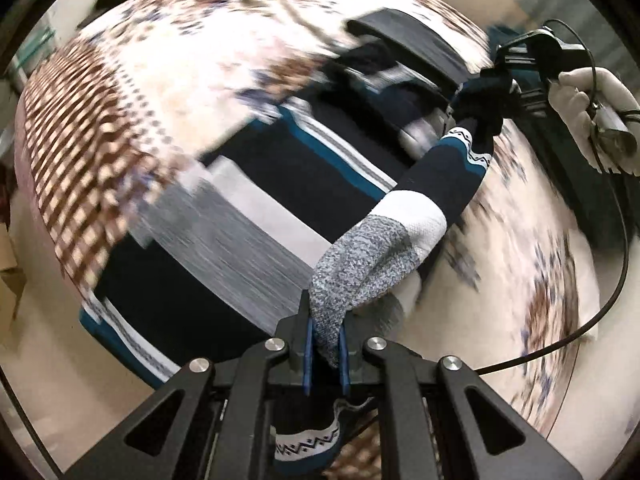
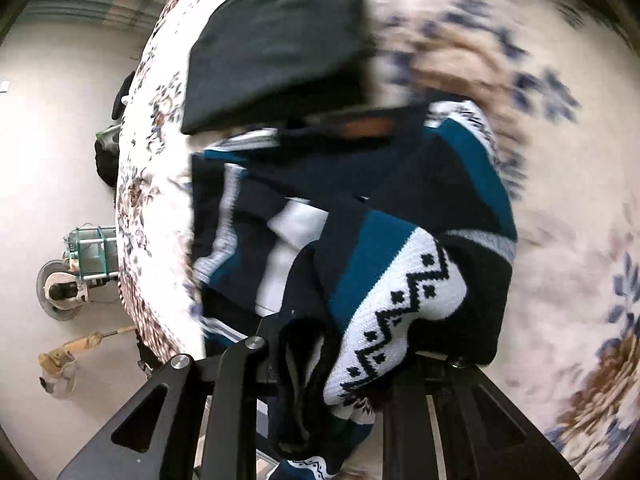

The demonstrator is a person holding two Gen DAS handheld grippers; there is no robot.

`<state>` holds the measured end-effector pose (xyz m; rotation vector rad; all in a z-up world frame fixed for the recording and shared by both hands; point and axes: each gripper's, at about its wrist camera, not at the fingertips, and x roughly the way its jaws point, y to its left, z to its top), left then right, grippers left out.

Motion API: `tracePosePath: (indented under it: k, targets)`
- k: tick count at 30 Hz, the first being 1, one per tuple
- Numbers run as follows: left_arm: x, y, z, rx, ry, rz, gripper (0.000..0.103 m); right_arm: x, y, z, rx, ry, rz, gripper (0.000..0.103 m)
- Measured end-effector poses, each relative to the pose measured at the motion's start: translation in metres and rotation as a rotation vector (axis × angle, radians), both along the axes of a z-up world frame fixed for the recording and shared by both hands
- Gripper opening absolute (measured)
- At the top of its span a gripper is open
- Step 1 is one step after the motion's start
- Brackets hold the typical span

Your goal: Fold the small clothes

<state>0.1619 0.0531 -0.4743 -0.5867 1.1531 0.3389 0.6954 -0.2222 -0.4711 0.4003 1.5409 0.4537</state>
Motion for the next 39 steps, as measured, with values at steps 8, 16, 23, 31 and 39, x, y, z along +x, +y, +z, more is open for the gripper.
tracePosePath:
  k: [8,16,23,31,39]
  targets:
    - [-0.004,0.114,-0.078,-0.183,0.09,0.074,0.022,0.04,0.189,-0.026,-0.182,0.016,0.07,0.021]
    - [-0.076,0.186,-0.078,-0.381,-0.014,0.294,0.063,0.041,0.272,-0.039,-0.152,0.049,0.167,0.081]
    - [-0.092,0.195,-0.042,-0.348,-0.031,0.337,0.065,-0.027,0.242,0.014,-0.075,-0.033,0.26,0.082]
    - [-0.127,0.167,-0.046,-0.28,0.036,0.426,0.065,-0.216,0.19,-0.073,-0.065,0.276,0.38,0.082]
    - [-0.178,0.163,-0.013,-0.176,0.077,0.504,0.065,-0.341,0.241,-0.089,0.34,0.342,0.474,0.077]
